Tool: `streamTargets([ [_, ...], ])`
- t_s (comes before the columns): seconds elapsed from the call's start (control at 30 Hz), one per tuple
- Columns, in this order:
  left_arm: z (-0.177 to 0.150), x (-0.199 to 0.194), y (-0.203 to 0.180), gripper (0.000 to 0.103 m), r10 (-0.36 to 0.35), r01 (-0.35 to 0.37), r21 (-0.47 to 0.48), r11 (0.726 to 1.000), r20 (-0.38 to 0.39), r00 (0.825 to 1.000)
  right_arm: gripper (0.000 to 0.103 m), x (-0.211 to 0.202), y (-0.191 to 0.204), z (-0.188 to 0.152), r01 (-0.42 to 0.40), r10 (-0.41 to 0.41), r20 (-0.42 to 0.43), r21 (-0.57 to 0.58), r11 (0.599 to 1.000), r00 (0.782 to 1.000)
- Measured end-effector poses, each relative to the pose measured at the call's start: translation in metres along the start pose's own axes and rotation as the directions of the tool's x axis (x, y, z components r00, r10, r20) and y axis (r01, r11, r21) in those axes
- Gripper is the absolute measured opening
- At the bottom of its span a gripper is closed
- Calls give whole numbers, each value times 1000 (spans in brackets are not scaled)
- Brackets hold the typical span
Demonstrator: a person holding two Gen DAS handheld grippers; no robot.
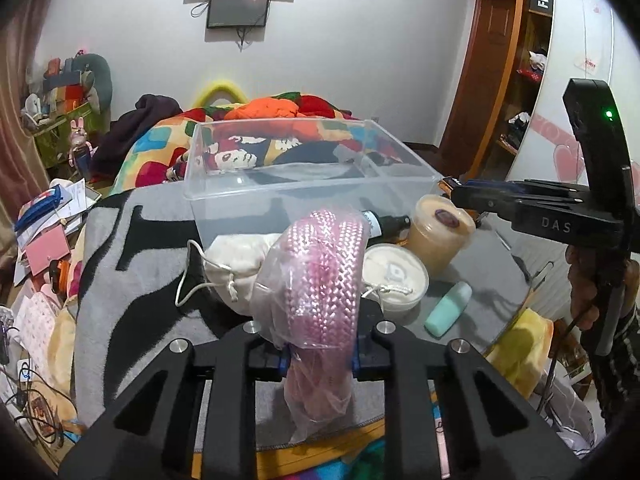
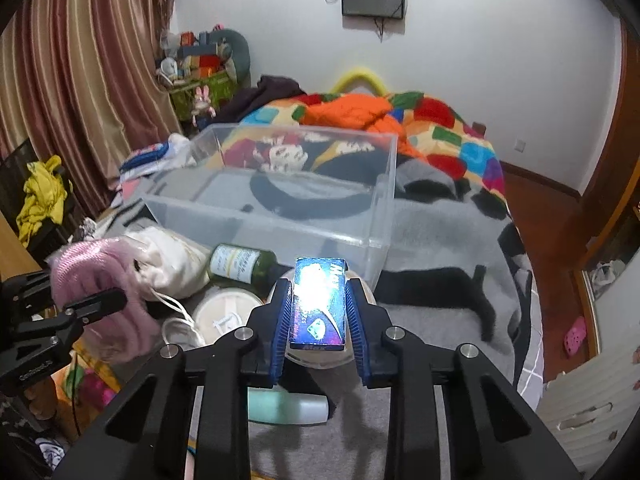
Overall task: Organize objects
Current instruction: 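Lift the blue box with the right tool while the left tool lifts the pink rope bag, then lower the blue box into the bin with the right tool while the left drops the rope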
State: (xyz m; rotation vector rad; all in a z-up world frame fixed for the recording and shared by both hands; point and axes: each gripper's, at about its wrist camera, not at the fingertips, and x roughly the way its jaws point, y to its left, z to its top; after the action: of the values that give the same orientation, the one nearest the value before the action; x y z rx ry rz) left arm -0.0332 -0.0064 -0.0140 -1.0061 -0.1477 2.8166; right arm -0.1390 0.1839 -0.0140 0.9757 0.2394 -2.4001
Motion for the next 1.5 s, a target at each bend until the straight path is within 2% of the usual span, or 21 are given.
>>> streamTargets([
  [0.3,18,-21,3,21,24,-24,-2,1000,59,998,25,-11,3,3,-43,42,58,11,999,997],
  [0.67,48,-26,8,21,38,-36,-16,999,105,994,25,-22,-4,12,-72,67,122,37,997,990],
  [1.1,83,-36,10,21,55,-55,-5,998,200,978,25,-21,-4,32,-92,86,163,29,995,983],
  [1.5,108,-15,18,21,83,-85,1,996,214,973,25,-17,-1,57,-85,82,189,9,996,979],
])
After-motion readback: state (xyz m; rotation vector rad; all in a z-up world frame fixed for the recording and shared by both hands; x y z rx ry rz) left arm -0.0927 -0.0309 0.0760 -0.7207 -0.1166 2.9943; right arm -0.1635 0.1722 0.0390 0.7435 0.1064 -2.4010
